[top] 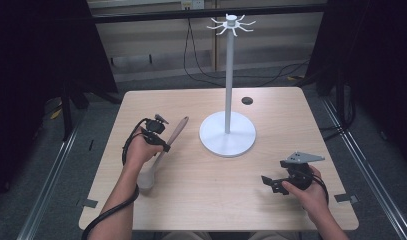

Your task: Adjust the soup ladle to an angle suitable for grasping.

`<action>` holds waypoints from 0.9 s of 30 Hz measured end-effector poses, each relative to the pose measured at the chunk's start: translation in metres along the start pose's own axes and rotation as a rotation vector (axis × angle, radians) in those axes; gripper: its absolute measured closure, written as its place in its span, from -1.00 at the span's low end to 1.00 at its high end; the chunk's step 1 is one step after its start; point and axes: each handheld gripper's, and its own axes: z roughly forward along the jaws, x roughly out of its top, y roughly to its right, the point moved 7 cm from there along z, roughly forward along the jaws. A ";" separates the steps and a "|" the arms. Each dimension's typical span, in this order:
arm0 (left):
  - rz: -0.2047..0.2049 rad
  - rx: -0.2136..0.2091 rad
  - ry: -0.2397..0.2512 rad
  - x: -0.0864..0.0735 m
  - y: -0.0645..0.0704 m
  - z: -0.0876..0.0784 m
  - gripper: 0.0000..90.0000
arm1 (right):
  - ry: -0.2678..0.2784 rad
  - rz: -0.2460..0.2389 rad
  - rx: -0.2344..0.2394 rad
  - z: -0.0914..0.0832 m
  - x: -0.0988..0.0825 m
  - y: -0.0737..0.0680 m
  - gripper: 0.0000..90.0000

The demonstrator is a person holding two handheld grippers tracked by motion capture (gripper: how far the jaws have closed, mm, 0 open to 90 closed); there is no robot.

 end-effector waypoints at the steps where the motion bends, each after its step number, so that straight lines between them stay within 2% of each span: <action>1: 0.001 -0.002 0.010 0.000 -0.001 -0.005 0.74 | -0.002 0.003 -0.001 0.000 0.000 0.000 -0.91; 3: -0.018 -0.010 0.043 0.000 -0.002 -0.011 0.74 | 0.001 0.003 0.004 0.000 0.000 0.000 -0.91; 7: -0.002 -0.009 0.077 -0.002 -0.006 -0.025 0.74 | 0.005 0.007 0.007 0.000 0.000 -0.001 -0.91; 8: -0.018 -0.012 0.090 -0.002 -0.005 -0.028 0.74 | 0.007 0.007 0.005 0.000 0.001 -0.001 -0.91; 9: -0.003 -0.012 0.093 -0.003 -0.006 -0.031 0.74 | 0.006 0.006 0.007 0.000 0.000 -0.001 -0.91; 10: -0.016 -0.015 0.115 -0.002 -0.005 -0.035 0.74 | 0.006 0.006 0.011 0.000 0.000 -0.001 -0.91; 15: -0.012 -0.022 0.173 -0.001 -0.004 -0.051 0.74 | 0.004 0.008 0.012 0.001 0.000 -0.003 -0.91; 16: -0.003 -0.013 0.186 0.000 -0.004 -0.054 0.74 | 0.003 0.008 0.011 0.001 0.000 -0.003 -0.91; 18: -0.001 -0.026 0.207 0.002 -0.002 -0.060 0.74 | 0.004 0.007 0.013 0.002 0.000 -0.003 -0.91; 19: -0.003 -0.040 0.233 0.004 -0.001 -0.066 0.74 | 0.005 0.007 0.016 0.002 0.000 -0.003 -0.91; 23: -0.007 -0.027 0.305 0.009 0.000 -0.078 0.74 | 0.006 0.015 0.020 0.002 0.000 -0.003 -0.91; 26: 0.001 -0.046 0.369 0.013 0.004 -0.091 0.74 | 0.006 0.019 0.021 0.002 0.000 -0.003 -0.91; 27: -0.002 -0.059 0.376 0.014 0.005 -0.093 0.74 | 0.007 0.019 0.022 0.002 0.000 -0.003 -0.91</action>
